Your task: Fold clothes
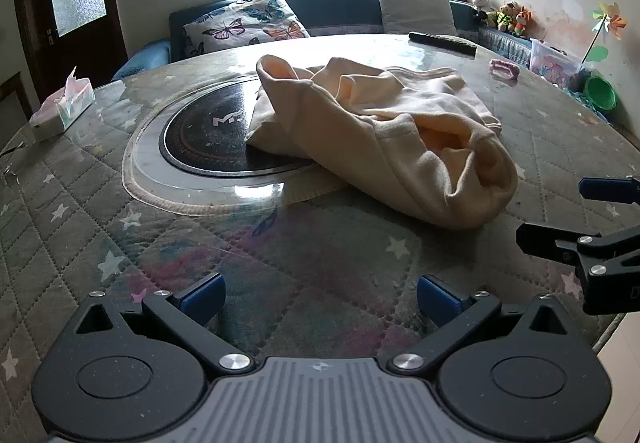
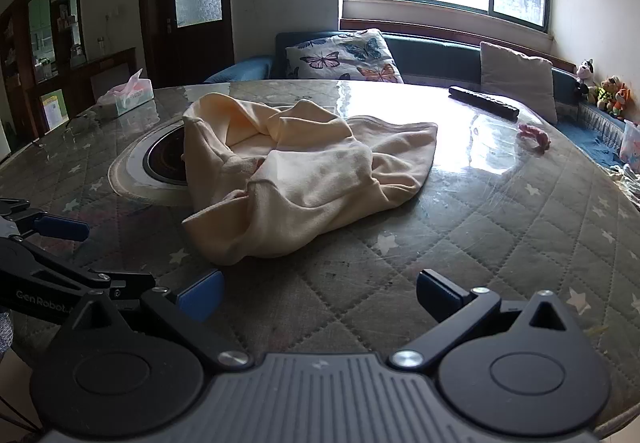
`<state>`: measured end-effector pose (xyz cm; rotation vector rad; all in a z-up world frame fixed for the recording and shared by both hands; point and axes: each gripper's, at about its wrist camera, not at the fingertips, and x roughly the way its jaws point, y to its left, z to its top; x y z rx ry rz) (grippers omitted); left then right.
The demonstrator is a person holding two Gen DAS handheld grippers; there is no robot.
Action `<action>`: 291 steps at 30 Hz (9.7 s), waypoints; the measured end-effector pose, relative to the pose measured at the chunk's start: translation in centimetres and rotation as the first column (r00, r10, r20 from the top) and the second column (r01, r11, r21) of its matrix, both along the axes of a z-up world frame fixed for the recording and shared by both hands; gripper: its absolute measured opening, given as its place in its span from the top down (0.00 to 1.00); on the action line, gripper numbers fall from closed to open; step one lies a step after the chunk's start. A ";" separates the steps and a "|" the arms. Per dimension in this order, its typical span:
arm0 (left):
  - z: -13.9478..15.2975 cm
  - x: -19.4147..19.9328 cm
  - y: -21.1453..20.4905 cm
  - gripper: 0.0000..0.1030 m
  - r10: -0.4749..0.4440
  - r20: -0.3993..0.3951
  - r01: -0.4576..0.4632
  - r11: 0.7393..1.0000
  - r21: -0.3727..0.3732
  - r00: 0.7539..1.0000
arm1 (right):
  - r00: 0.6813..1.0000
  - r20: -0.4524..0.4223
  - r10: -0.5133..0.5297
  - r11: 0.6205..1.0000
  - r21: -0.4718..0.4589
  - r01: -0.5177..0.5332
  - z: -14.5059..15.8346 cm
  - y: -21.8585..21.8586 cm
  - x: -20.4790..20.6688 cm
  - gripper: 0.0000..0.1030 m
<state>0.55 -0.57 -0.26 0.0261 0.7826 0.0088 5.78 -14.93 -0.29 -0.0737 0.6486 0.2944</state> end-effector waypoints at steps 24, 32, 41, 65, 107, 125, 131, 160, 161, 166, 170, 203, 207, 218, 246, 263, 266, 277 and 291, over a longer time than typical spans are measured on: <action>0.1 1.0 -0.3 0.00 -0.010 -0.010 0.010 1.000 0.008 1.000 | 1.000 -0.009 0.002 1.000 0.000 -0.002 0.0 0.2 0.6 0.00; 0.1 1.4 -0.1 0.00 -0.012 -0.013 0.012 1.000 0.010 1.000 | 1.000 -0.012 0.011 1.000 0.001 -0.011 0.2 0.4 1.2 0.00; 0.3 2.0 0.0 0.00 -0.068 -0.012 0.068 0.998 0.013 0.998 | 1.000 -0.012 0.018 1.000 0.005 -0.018 0.4 0.5 1.6 0.00; 5.4 8.2 4.5 0.05 0.030 0.116 -0.033 0.999 0.028 0.993 | 0.997 0.014 0.077 0.997 0.007 -0.077 4.4 1.4 10.6 0.10; 4.0 19.2 4.1 0.90 -0.139 0.043 0.136 0.989 0.063 0.989 | 0.980 -0.065 0.190 0.968 -0.153 -0.197 0.0 9.0 21.2 0.78; 6.1 14.4 7.4 0.96 -0.013 0.151 0.012 1.000 0.010 0.989 | 0.993 0.096 -0.073 0.997 0.047 0.068 6.7 -4.4 14.8 0.96; 6.2 8.0 10.8 0.96 0.101 0.168 -0.095 0.995 -0.043 0.981 | 0.966 0.097 -0.238 0.969 0.089 0.230 6.5 -10.5 10.3 0.97; 3.6 1.3 4.6 0.56 -0.230 0.091 0.234 0.972 -0.029 0.969 | 0.926 0.079 -0.370 0.913 -0.154 0.378 1.6 -12.5 7.3 0.38; 3.4 1.6 4.3 0.56 -0.239 0.087 0.242 0.970 -0.031 0.967 | 0.906 0.089 -0.414 0.897 -0.127 0.423 2.1 -13.5 6.9 0.38; 3.3 1.4 2.9 0.54 -0.311 0.089 0.315 0.948 -0.046 0.946 | 0.874 0.077 -0.480 0.870 -0.088 0.486 2.9 -16.1 4.9 0.38; 3.6 0.5 2.2 0.51 -0.364 0.102 0.369 0.928 -0.045 0.926 | 0.930 0.034 -0.366 0.929 -0.045 0.368 3.7 -15.1 4.5 0.38; 2.3 -0.9 1.8 0.82 -0.498 0.018 0.498 0.867 -0.024 0.867 | 0.769 -0.238 0.594 0.748 -0.188 -0.636 2.0 2.4 -1.9 0.88; 3.8 -0.9 2.8 0.81 -0.523 0.052 0.525 0.850 -0.036 0.851 | 0.760 -0.271 0.590 0.765 -0.114 -0.634 2.9 1.0 -1.3 0.83; 5.9 6.0 4.4 0.79 -0.357 0.091 0.358 0.934 0.013 0.930 | 0.922 -0.115 0.370 0.921 -0.082 -0.380 3.7 -0.8 7.4 0.82; 0.9 26.7 8.6 0.59 -0.038 -0.017 0.038 0.999 -0.017 0.999 | 0.985 -0.152 0.085 0.996 -0.009 -0.087 2.3 -5.1 23.3 0.70; 0.7 28.0 9.4 0.96 0.001 0.016 -0.002 0.998 0.062 1.000 | 0.994 -0.108 0.032 0.999 -0.011 -0.033 1.8 -3.2 28.1 0.96; 0.5 28.2 9.8 0.96 0.015 0.014 -0.016 0.998 0.066 1.000 | 0.992 -0.115 0.047 0.999 -0.005 -0.048 2.0 -2.8 28.5 0.91; 3.3 25.3 11.9 0.79 0.024 0.041 -0.024 1.000 0.013 0.999 | 0.971 -0.144 0.192 0.981 -0.014 -0.196 2.4 -0.4 23.6 0.80; 2.8 14.1 9.6 0.59 -0.161 0.031 0.159 0.986 0.054 0.987 | 0.948 -0.155 0.276 0.958 -0.035 -0.285 1.8 2.4 18.0 0.57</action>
